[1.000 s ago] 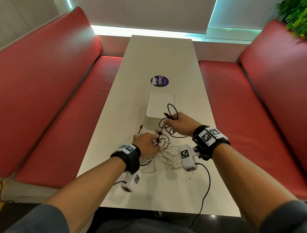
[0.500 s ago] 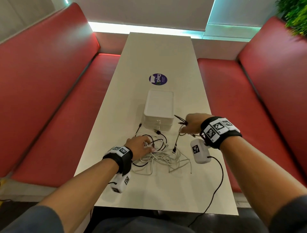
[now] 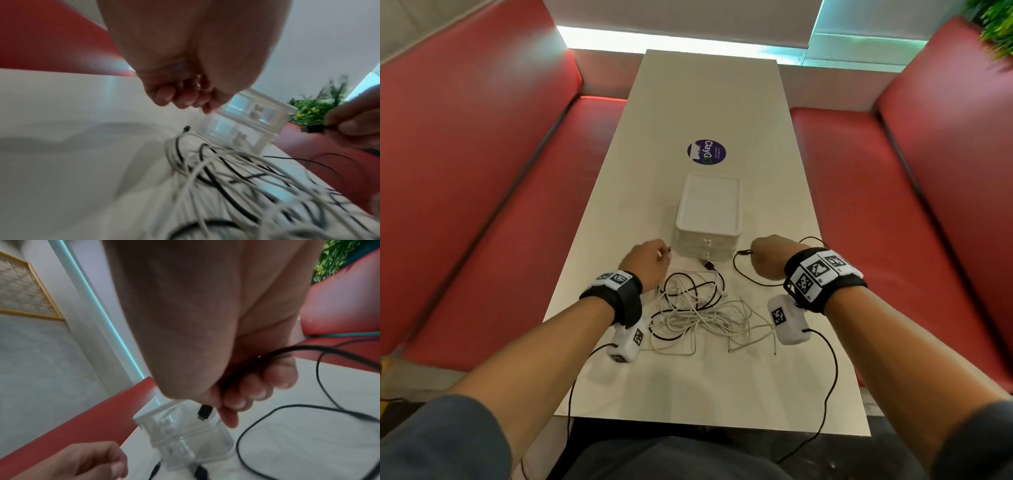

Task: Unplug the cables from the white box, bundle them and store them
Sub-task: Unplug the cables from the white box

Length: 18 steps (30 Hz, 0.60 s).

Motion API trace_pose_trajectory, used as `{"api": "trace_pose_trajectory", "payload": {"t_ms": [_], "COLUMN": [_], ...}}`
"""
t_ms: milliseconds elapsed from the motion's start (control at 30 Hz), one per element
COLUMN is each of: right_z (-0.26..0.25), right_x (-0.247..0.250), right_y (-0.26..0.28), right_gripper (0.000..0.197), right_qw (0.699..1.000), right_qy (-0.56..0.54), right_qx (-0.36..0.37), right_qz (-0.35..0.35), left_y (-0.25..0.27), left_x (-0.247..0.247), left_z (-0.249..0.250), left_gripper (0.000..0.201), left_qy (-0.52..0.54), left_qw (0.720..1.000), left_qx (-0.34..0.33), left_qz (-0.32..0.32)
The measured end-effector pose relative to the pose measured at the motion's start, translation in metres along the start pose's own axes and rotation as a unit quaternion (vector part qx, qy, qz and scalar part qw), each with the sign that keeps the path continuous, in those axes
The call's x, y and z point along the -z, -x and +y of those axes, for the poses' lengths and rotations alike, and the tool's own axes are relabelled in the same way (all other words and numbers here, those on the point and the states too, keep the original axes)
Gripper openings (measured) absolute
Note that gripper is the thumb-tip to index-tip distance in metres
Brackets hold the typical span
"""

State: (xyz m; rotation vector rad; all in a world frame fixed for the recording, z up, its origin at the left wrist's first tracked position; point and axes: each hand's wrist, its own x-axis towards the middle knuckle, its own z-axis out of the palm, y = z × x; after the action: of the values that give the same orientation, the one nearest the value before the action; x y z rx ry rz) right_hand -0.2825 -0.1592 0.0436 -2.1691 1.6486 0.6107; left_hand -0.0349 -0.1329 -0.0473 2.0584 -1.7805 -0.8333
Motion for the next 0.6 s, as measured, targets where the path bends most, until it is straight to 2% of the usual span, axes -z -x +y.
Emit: {"api": "trace_pose_trajectory", "payload": {"t_ms": [100, 200, 267, 500, 600], "right_z": [-0.011, -0.022, -0.027, -0.032, -0.031], "right_x": [-0.014, -0.022, -0.026, -0.029, -0.031], "right_y": [-0.003, -0.003, -0.005, -0.007, -0.008], "right_gripper": [0.027, 0.028, 0.026, 0.028, 0.028], "right_qw": [0.997, 0.992, 0.988, 0.982, 0.981], "right_qy": [-0.063, -0.11, -0.138, -0.171, -0.18], "right_qx": [0.037, 0.065, 0.074, 0.082, 0.076], "right_qz": [-0.012, -0.007, -0.004, 0.004, 0.005], "left_y": [-0.01, -0.011, -0.01, -0.02, -0.019], "left_x": [0.005, 0.001, -0.005, -0.014, -0.015], "left_z": [-0.014, -0.023, -0.024, -0.019, -0.017], "left_gripper": [0.017, 0.03, 0.036, 0.028, 0.024], "left_qy": [-0.085, -0.146, -0.142, -0.073, -0.064], "left_qw": [0.994, 0.985, 0.986, 0.993, 0.994], "left_qx": [0.062, 0.078, 0.072, 0.085, 0.078], "left_qz": [-0.003, -0.036, -0.038, -0.025, -0.047]}}
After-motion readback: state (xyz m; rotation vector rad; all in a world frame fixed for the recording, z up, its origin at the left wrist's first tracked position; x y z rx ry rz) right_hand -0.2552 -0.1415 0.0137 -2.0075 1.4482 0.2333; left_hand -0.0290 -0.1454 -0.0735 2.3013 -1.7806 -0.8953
